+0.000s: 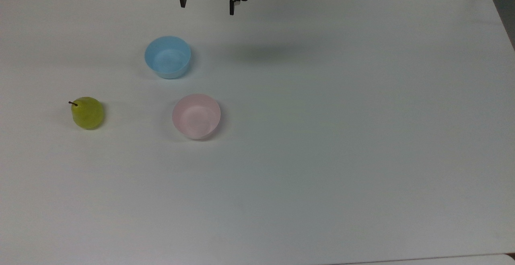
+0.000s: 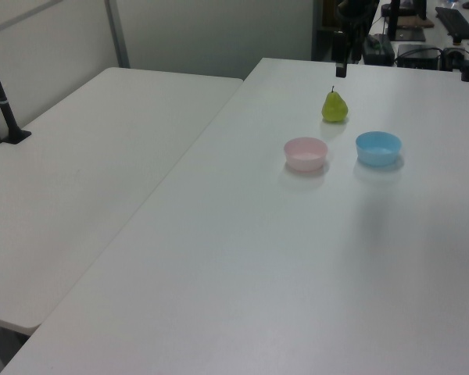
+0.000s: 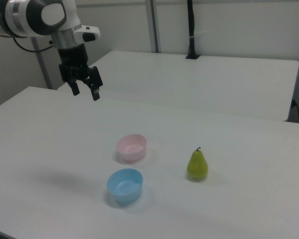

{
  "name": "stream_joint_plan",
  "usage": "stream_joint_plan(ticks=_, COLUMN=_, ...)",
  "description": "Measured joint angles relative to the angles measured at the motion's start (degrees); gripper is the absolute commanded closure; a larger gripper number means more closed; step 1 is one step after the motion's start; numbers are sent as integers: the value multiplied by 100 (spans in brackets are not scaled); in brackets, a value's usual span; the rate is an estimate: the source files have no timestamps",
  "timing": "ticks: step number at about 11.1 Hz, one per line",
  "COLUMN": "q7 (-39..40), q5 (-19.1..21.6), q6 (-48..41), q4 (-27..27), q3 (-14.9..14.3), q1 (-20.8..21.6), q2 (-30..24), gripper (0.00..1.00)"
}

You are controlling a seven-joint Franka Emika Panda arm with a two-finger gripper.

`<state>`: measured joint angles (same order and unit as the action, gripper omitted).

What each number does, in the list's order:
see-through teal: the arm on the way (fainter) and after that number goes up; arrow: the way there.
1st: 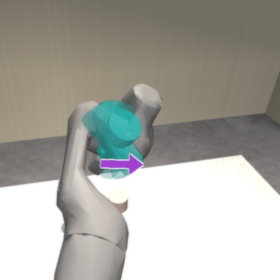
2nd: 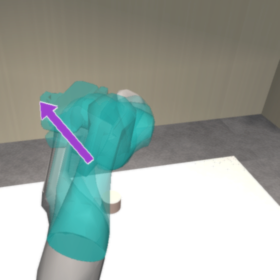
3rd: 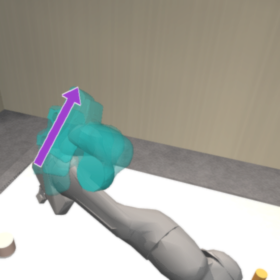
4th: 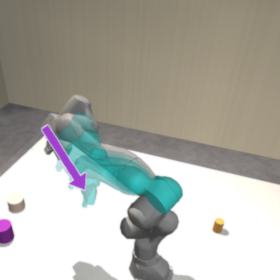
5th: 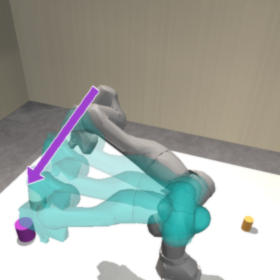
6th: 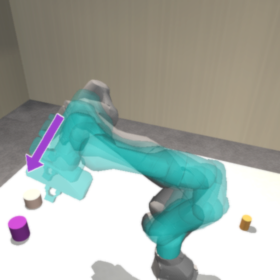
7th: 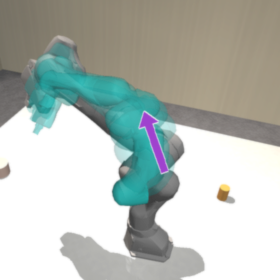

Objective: Place the pear in the bowl
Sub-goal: 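Move the open gripper toward the green pear and lower it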

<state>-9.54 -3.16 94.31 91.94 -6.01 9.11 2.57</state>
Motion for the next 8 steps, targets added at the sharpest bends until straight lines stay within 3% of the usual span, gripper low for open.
stream_joint_plan(ticks=8, q7=285, q5=1, q6=-35, q4=19, q3=-74, q1=-93, q2=0, gripper=0)
